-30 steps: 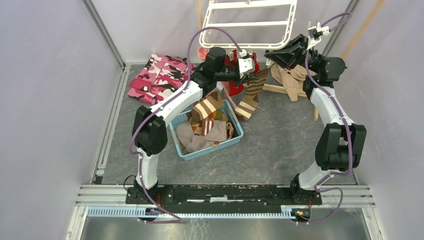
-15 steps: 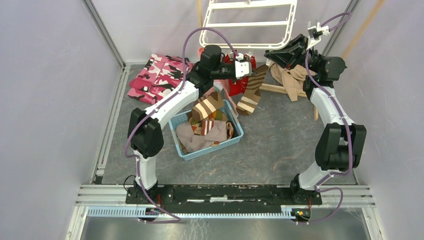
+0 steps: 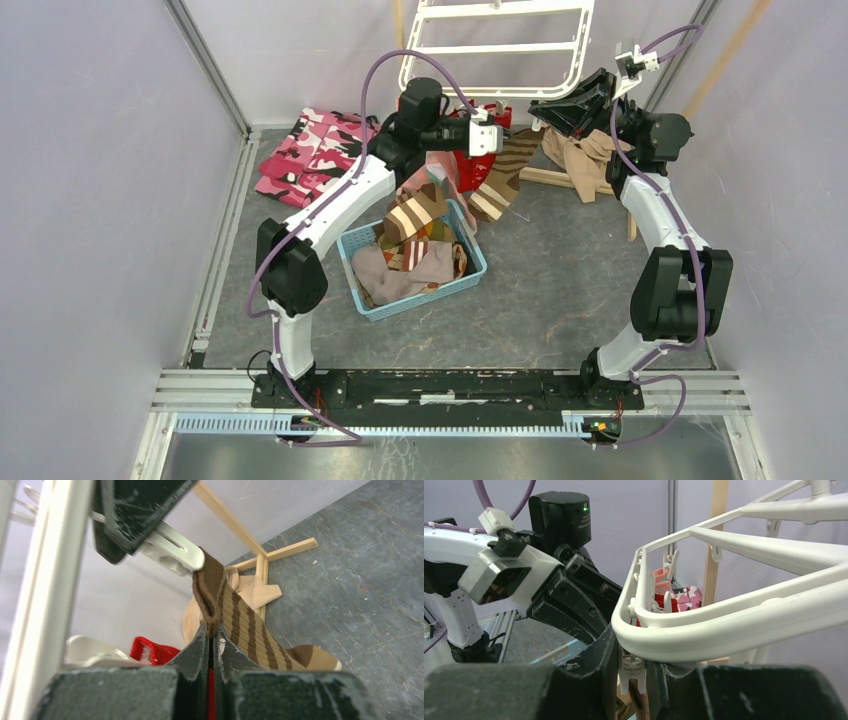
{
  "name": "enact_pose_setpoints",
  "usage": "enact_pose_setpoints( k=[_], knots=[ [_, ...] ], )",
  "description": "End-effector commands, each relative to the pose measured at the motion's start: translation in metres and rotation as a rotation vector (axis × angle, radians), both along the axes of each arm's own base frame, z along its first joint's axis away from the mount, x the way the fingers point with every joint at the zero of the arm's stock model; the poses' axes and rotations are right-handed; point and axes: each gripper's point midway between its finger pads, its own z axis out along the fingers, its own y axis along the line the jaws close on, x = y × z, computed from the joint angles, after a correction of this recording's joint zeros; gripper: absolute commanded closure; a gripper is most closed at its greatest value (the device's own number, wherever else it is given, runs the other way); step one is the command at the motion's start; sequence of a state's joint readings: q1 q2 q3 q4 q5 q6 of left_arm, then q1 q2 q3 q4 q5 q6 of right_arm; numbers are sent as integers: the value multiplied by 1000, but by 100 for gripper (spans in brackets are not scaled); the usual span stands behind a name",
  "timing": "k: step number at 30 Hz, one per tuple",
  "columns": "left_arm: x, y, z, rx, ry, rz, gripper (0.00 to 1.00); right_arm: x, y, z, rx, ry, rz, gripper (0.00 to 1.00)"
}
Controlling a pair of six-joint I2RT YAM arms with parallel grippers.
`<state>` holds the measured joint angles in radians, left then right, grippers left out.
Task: Clip the socks to the hanger
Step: Clamp the sock onto the hanger.
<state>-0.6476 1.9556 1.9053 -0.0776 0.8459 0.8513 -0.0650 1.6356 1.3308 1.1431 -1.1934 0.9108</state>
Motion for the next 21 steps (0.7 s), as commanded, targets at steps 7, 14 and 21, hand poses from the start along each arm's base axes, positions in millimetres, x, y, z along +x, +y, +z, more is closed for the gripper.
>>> enact_pose_setpoints(
  k=[7, 14, 21],
  knots=[
    [-2, -11, 27, -68, -65, -50, 98, -5, 3, 5, -17, -43, 16, 98],
    [-2, -13, 39, -114, -66, -50, 98, -6, 3, 4, -18, -42, 17, 98],
    [-2, -15, 52, -162, -54, -59, 98, -7, 4, 4, -20, -44, 19, 98]
  ],
)
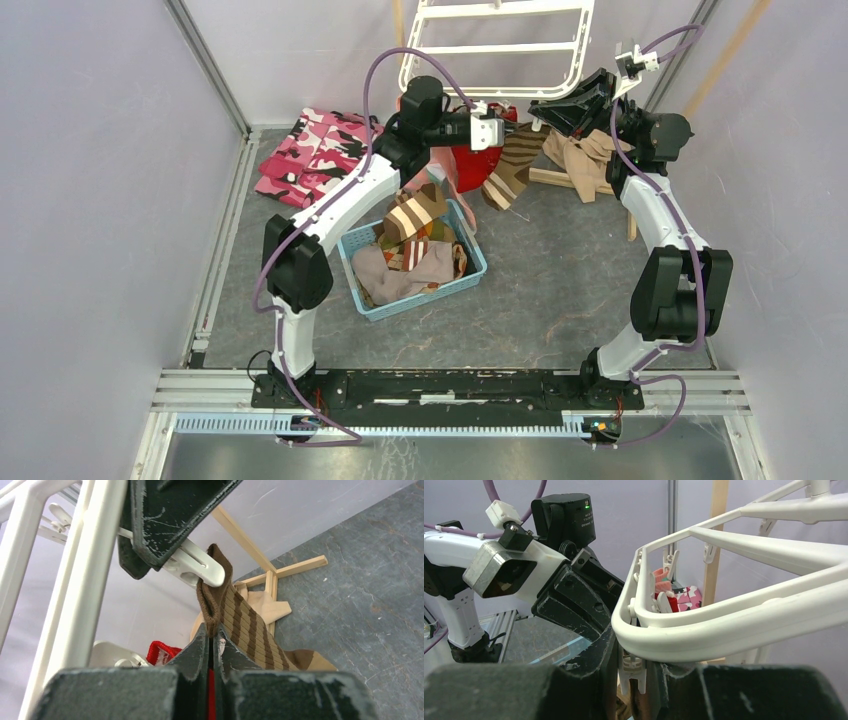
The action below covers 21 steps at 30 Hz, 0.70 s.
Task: Clip the socks to the hanger
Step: Clamp the sock onto the hanger.
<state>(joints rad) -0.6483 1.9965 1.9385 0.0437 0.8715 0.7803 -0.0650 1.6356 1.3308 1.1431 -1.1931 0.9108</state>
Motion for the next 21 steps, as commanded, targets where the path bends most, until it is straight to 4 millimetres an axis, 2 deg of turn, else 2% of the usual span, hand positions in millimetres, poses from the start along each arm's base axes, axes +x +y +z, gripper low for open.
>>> enact_pose_setpoints(
  k=[1, 13, 17, 21],
  knots=[
    [-8, -5, 38, -92, -31, -35, 98, -7, 4, 4, -21, -44, 19, 98],
    [-19, -7, 60, -202, 130, -86, 98, -8, 4, 2, -21, -42, 21, 98],
    [-24, -9, 56, -199, 168, -119, 98, -7, 4, 3, -18, -42, 18, 96],
    [-27, -9, 52, -189, 188, -127, 98, -7, 3, 5, -10, -39, 12, 70]
  ],
)
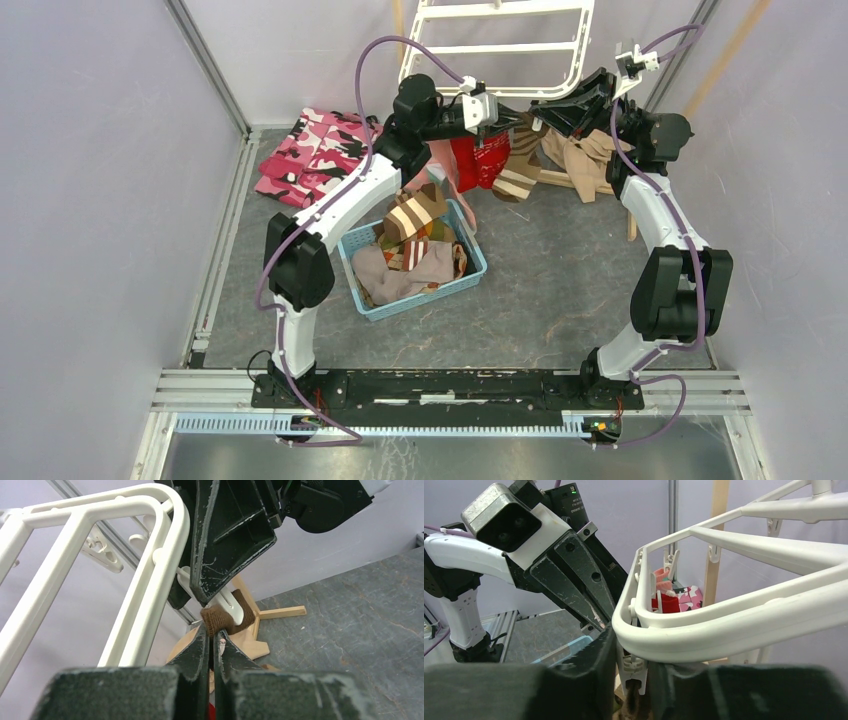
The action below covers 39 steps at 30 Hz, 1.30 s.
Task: Clip the socks to the hanger
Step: Clamp the sock onto the hanger.
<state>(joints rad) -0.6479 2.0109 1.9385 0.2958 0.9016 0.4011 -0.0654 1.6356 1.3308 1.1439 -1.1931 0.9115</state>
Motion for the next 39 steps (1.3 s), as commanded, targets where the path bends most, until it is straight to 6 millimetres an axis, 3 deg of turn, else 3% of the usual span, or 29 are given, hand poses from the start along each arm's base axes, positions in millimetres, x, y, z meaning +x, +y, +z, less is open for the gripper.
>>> enact_pose_setpoints(
  k=[1, 14, 16, 20, 31, 39],
  knots=[
    [-16, -2, 16, -38, 2, -71, 98, -7, 3, 5, -8, -39, 9, 65],
    [-12, -3, 0, -6, 61, -54, 97, -9, -8, 11, 18, -35, -35, 31],
    [-12, -2, 2, -9, 83, -42, 90, -8, -13, 9, 18, -23, -54, 27],
    [-13, 2, 5, -16, 132, -24, 65, -7, -23, 2, 2, -12, -105, 20],
    [-20, 14, 13, -20, 214, 22, 53, -6, -41, -16, -82, 18, -241, 13],
    [-42, 38, 26, -12, 240, 74, 49, -10, -64, -42, -149, 68, -394, 11]
  ],
)
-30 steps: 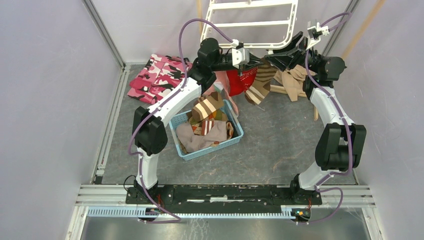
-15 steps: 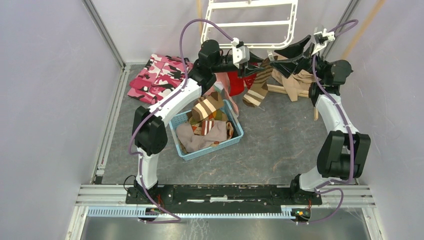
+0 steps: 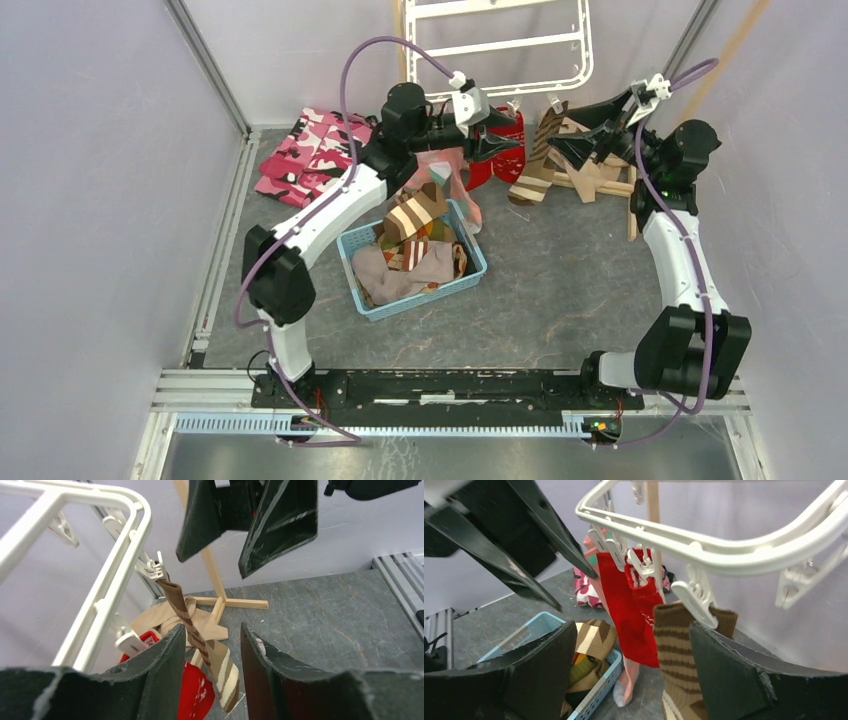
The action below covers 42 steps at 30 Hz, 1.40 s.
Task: Clip the socks to the hanger
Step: Clamp the sock onto the hanger, then pick up the sock from the bin.
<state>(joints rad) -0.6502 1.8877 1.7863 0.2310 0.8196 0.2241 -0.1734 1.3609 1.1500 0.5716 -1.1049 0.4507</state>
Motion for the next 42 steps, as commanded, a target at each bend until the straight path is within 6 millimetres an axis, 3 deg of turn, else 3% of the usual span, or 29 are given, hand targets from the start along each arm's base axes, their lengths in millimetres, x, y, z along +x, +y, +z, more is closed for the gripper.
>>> enact_pose_setpoints(
  k=[1, 8, 12, 17, 23, 25, 29, 32, 37, 42],
  knots=[
    [-29, 24, 42, -40, -9, 22, 48, -3, -17, -14, -56, 12, -129, 11],
    [-63, 55, 38, -1, 81, 42, 41, -17, -34, -42, -70, 67, -271, 11],
    [-75, 85, 37, 5, 144, 115, 35, -29, -35, -60, -52, 104, -303, 11],
    [-89, 127, 31, -34, 252, 227, 19, -42, -36, -83, -42, 158, -339, 12],
    [-98, 157, -11, -55, 502, 319, 8, -48, -31, -101, -70, 190, -365, 12],
    [-99, 168, -25, -53, 562, 365, 0, -47, -30, -106, -67, 200, -365, 12],
    [-90, 193, -69, -24, 690, 526, 0, -42, -27, -110, -59, 215, -359, 13],
    [-85, 205, -90, -29, 770, 586, 0, -40, -27, -110, -55, 217, -363, 13],
    [-79, 205, -90, -85, 789, 565, 1, -33, -33, -102, -64, 196, -399, 13],
    [-58, 206, -86, -104, 767, 584, 8, -18, -49, -96, -80, 201, -481, 13]
  ],
)
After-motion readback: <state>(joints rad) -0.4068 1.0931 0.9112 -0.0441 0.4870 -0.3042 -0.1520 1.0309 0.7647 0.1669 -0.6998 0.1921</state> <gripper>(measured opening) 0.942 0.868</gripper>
